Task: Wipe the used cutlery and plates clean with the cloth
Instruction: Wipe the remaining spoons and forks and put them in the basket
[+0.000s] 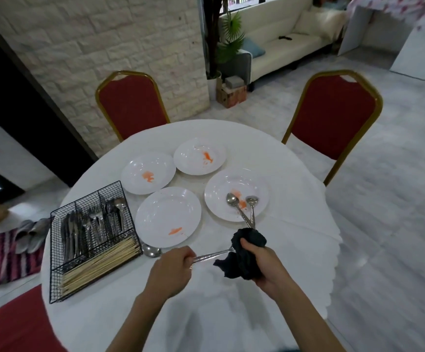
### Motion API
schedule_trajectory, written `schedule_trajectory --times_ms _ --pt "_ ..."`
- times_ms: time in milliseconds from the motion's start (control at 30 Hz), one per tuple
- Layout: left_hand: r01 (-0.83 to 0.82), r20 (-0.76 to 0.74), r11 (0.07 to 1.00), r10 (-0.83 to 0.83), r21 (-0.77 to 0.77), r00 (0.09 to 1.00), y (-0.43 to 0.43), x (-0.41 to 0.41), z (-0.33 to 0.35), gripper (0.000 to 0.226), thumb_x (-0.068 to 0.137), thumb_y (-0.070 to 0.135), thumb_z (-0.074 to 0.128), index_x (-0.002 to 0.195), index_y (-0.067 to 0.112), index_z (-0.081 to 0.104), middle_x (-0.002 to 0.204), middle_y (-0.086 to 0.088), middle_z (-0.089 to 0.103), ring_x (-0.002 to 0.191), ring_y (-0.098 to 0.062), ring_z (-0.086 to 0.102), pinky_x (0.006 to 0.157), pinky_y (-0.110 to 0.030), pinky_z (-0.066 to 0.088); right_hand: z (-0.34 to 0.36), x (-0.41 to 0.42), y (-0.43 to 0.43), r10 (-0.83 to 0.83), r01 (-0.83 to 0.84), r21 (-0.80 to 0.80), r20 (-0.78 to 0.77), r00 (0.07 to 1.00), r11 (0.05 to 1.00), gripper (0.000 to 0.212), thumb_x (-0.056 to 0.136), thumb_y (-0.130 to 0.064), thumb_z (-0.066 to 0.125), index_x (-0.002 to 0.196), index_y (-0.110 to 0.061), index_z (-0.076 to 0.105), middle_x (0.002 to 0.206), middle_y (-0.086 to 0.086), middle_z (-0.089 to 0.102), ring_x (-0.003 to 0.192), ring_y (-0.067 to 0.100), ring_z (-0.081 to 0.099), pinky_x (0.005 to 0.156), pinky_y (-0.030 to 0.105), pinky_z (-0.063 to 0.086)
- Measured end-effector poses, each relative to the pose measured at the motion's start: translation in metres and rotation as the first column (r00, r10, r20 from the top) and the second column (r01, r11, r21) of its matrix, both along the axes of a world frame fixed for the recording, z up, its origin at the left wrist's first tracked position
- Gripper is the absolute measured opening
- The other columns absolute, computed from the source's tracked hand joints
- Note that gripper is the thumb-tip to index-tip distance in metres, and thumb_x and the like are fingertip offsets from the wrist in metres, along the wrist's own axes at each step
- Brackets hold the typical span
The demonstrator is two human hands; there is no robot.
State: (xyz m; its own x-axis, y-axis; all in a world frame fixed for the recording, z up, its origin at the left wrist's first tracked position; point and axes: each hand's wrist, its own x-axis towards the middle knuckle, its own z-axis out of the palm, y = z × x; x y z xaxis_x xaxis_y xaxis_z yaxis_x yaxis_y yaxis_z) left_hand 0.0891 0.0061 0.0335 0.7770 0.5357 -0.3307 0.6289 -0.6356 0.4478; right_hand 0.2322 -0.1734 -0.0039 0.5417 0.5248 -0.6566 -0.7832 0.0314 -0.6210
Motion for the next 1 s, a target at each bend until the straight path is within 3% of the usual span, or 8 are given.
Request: schedule_trajectory --times_ms 133,233,367,533,633,767,900,1000 --pt "0.135 0.156 0.988 -0.146 0.076 0.977 -0.049 0.004 -0.009 0.029 0.1 0.039 0.045 0.121 0.028 0.06 0.107 0.005 0.065 0.101 -0.018 0.061 0.087 -0.034 0.048 0.007 -0.007 0.01 0.092 -0.091 -0.036 0.048 0.995 0.995 0.03 0.092 -0.021 0.071 0.114 -0.001 0.073 0.109 0.017 0.076 0.095 0.029 0.074 0.081 0.04 0.058" --pt "0.044 0.171 0.989 -0.068 0.141 0.983 -0.072 -0.001 -0.015 0.028 0.106 0.036 0.034 0.124 0.033 0.055 0.103 0.007 0.061 0.099 -0.016 0.058 0.08 -0.03 0.047 0.011 -0.008 0.01 0.104 -0.098 -0.065 0.093 0.99 0.993 0.025 0.092 -0.021 0.071 0.11 -0.003 0.075 0.109 0.015 0.077 0.096 0.026 0.074 0.081 0.038 0.059" --pt "0.008 0.185 0.991 -0.033 0.134 0.982 -0.075 -0.013 -0.015 0.029 0.107 0.04 0.029 0.119 0.039 0.055 0.098 0.012 0.064 0.094 -0.013 0.06 0.075 -0.03 0.046 0.003 0.003 -0.003 -0.075 0.082 -0.129 0.051 0.996 0.988 0.025 0.092 -0.016 0.07 0.112 -0.002 0.071 0.104 0.019 0.077 0.097 0.035 0.073 0.084 0.048 0.06" --pt "-0.22 0.249 0.943 0.282 -0.249 0.926 -0.065 -0.021 -0.012 0.032 0.107 0.022 0.039 0.09 0.033 0.064 0.059 0.008 0.057 0.058 -0.002 0.054 0.06 -0.016 0.042 -0.008 0.025 -0.02 -0.305 0.307 -0.097 0.031 0.952 0.947 0.031 0.1 -0.016 0.059 0.124 0.003 0.063 0.108 0.023 0.072 0.099 0.036 0.068 0.091 0.054 0.053" --pt "-0.295 0.223 0.862 0.409 -0.412 0.885 -0.067 -0.018 -0.008 0.034 0.107 0.024 0.038 0.089 0.027 0.067 0.057 0.007 0.058 0.053 0.0 0.051 0.056 -0.014 0.04 0.006 0.004 -0.006 -0.186 0.186 0.005 0.018 0.982 0.983 0.031 0.105 -0.027 0.051 0.123 -0.006 0.064 0.113 0.017 0.073 0.108 0.034 0.067 0.092 0.047 0.051" --pt "-0.275 0.17 0.819 0.406 -0.504 0.898 -0.087 0.001 -0.001 0.024 0.096 0.019 0.038 0.079 0.021 0.055 0.063 0.003 0.054 0.052 -0.012 0.046 0.053 -0.028 0.037 0.018 -0.037 0.023 0.151 -0.153 0.039 0.066 0.986 0.987 0.026 0.102 -0.023 0.056 0.122 -0.009 0.067 0.116 0.015 0.075 0.113 0.029 0.07 0.103 0.045 0.052" --pt "-0.202 0.157 0.833 0.323 -0.515 0.933 -0.091 -0.005 0.002 0.023 0.096 0.017 0.035 0.082 0.018 0.053 0.058 0.007 0.046 0.049 -0.012 0.037 0.047 -0.025 0.031 0.021 -0.037 0.024 0.145 -0.136 -0.07 0.159 0.977 0.988 0.022 0.092 -0.004 0.064 0.113 -0.002 0.071 0.099 0.017 0.078 0.089 0.03 0.074 0.066 0.036 0.058" --pt "-0.115 0.145 0.871 0.208 -0.478 0.967 -0.08 -0.014 0.011 0.029 0.103 0.025 0.037 0.084 0.018 0.057 0.052 0.012 0.048 0.047 -0.008 0.042 0.051 -0.021 0.036 0.025 -0.03 0.014 0.142 -0.109 -0.132 0.27 0.952 0.985 0.02 0.089 0.0 0.068 0.107 -0.005 0.072 0.099 0.015 0.078 0.09 0.031 0.074 0.069 0.036 0.059"
